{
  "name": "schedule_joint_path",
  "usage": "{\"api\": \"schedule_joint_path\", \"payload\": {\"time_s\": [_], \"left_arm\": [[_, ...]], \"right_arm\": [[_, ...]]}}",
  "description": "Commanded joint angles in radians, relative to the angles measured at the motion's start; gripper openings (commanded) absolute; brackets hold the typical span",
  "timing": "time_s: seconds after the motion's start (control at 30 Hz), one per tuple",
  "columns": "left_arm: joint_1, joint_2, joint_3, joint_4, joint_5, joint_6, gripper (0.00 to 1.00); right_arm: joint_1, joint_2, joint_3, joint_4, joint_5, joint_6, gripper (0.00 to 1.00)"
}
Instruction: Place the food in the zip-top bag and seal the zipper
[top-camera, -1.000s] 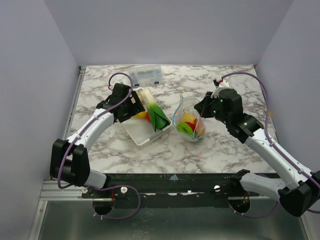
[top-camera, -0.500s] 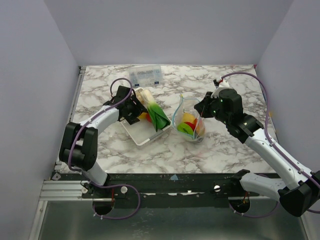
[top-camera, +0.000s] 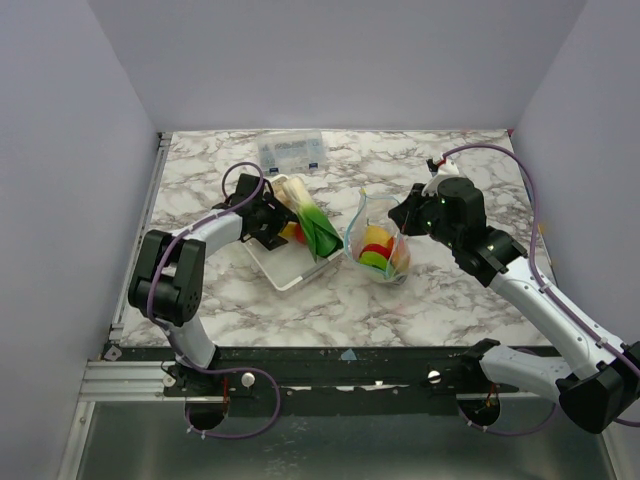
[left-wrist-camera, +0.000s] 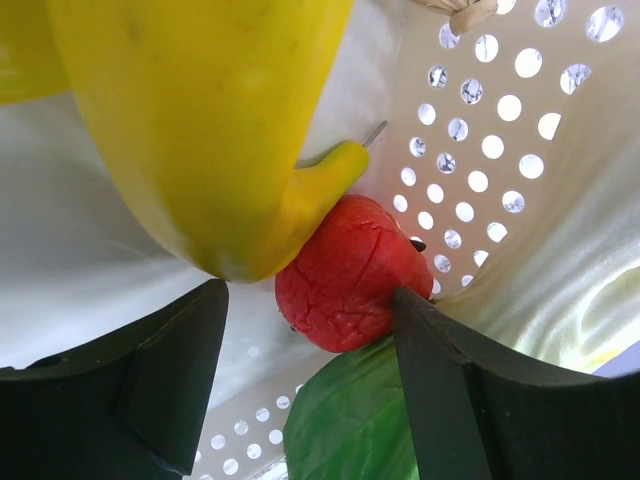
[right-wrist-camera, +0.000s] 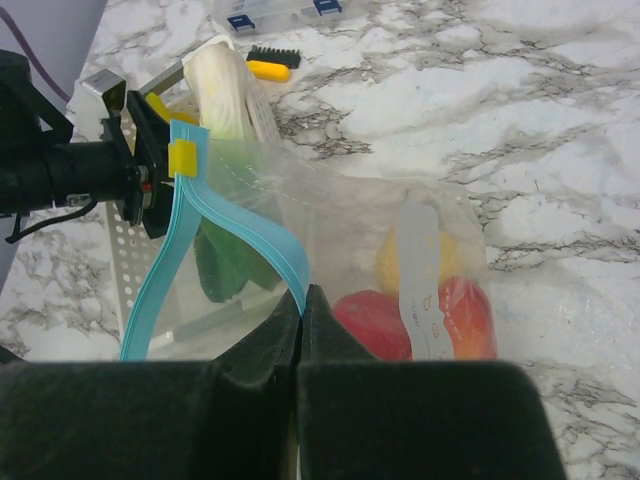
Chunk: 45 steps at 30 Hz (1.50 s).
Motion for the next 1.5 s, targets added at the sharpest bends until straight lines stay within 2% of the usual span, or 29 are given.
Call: {"api": "schedule_joint_path", "payload": {"time_s": [0.0,0.1,0.43,0.53,0.7,0.8,0.93,1.07,1.23,1.37,1.47], "left_arm": [[0.002,0.034,-0.007,0.011,0.027,-0.011,0.69],[0.002,0.034,-0.001,-0.021,-0.009,0.015,0.68],[0.000,-0.135,-0.052,-0.177,-0.331,0.243,0.61],[0.002,-0.210,-0.093,-0.207,-0.367,0.279,0.61],[0.019,-0.325,-0.163,-0.093,-0.339,0.287,0.65],[0.047,-0.291,-0.126,-0.101,-0.302,0.218,0.70],[0.059,-0.207,-0.066,-0.060,-0.271,0.175,0.70],[0.060,-0.125,-0.027,-0.044,-0.250,0.135,0.68],[0.057,-0.068,0.010,-0.037,-0.292,0.156,0.65],[0.057,-0.064,0.025,-0.059,-0.396,0.193,0.59],[0.058,-0.078,0.018,-0.033,-0.438,0.237,0.42]], "right_arm": [[-0.004,-0.010,-0.002,0.010,-0.002,0.007,0.01],[-0.003,-0.005,-0.002,0.012,-0.003,0.007,0.01],[-0.003,-0.009,-0.002,0.016,-0.004,0.006,0.01],[-0.003,-0.001,-0.001,0.020,-0.011,0.007,0.01],[-0.003,0.003,-0.010,0.036,-0.025,0.015,0.01],[-0.004,0.006,-0.009,0.038,-0.039,0.018,0.01],[-0.004,-0.003,-0.009,0.033,-0.034,0.019,0.01],[-0.004,-0.013,-0.004,0.017,-0.022,0.014,0.01],[-0.003,-0.018,-0.002,0.009,-0.001,0.008,0.01],[-0.003,-0.011,-0.004,0.013,-0.001,0.006,0.00],[-0.003,-0.001,-0.002,0.018,-0.009,0.005,0.01]]}}
